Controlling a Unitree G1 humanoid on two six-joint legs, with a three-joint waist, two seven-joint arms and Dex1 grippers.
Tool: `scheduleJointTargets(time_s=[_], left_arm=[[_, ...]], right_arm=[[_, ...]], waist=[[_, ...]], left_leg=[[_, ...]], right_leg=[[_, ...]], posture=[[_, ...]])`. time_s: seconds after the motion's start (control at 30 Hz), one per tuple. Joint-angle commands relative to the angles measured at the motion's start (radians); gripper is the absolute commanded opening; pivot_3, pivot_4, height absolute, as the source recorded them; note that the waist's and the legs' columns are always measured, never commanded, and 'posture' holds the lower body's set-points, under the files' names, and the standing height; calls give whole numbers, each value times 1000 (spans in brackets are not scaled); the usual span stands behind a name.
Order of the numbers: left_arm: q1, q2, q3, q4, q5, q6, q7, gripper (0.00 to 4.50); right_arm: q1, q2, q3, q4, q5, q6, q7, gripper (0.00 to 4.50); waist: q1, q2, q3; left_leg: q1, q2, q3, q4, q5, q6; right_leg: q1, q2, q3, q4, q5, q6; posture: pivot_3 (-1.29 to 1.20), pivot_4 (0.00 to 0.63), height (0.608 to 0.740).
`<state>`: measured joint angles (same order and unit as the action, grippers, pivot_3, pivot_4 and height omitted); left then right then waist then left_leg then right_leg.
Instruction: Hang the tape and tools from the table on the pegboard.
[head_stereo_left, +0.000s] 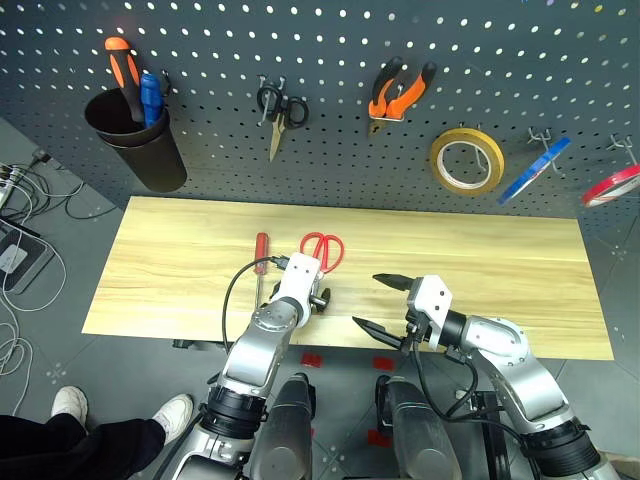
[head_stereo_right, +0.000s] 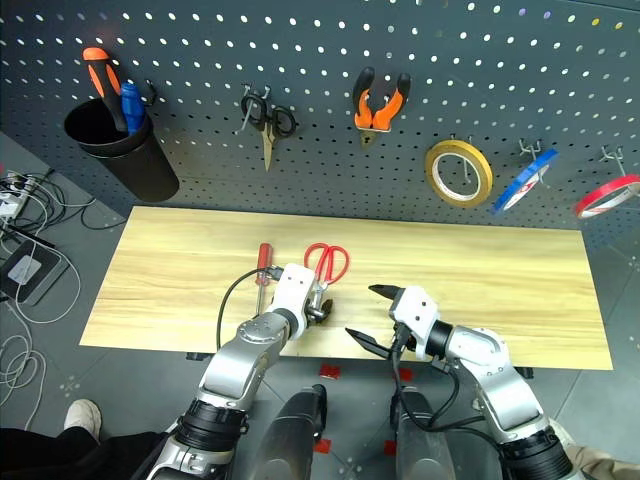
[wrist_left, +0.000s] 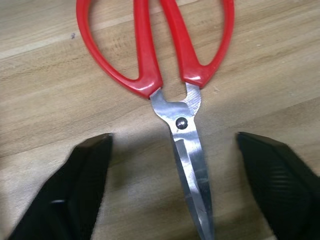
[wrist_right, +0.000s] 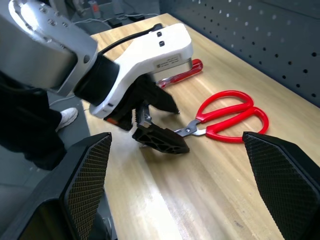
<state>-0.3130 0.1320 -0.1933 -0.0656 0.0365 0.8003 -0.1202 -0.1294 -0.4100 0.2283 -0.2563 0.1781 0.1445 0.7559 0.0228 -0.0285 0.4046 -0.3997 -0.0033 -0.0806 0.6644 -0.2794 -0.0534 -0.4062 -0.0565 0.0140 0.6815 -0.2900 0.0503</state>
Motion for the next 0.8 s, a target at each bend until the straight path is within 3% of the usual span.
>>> scheduleJointTargets(time_s=[0.03,0.3,0.63,0.8], left_arm=[[18,6,-11,28,22,15,6,2687],[9,4,-4,39,24,6,4,305],[10,35,-15,26,37,-26,-17,302],[50,90,-35,-52,57,-147,-56,302]], right_arm=[[2,12,-6,-2,-3,-7,-21,4500],[-30,23,-4,15,1,-2,-37,4500],[-56,31,-7,55,1,-33,-32,4500],[-59,31,-15,54,-6,-51,-45,4500]], waist=[[0,0,1],[0,1,9],[1,1,9],[0,1,9]], left_leg=[[0,0,0,0,0,0],[0,0,0,0,0,0],[0,1,0,-1,1,-1],[0,2,0,-3,3,-7]], right_leg=[[0,0,0,0,0,0],[0,0,0,0,0,0],[0,0,0,-1,0,0],[-2,0,0,-2,0,0]], posture=[[78,478,740],[85,477,740],[105,435,740],[109,368,740]])
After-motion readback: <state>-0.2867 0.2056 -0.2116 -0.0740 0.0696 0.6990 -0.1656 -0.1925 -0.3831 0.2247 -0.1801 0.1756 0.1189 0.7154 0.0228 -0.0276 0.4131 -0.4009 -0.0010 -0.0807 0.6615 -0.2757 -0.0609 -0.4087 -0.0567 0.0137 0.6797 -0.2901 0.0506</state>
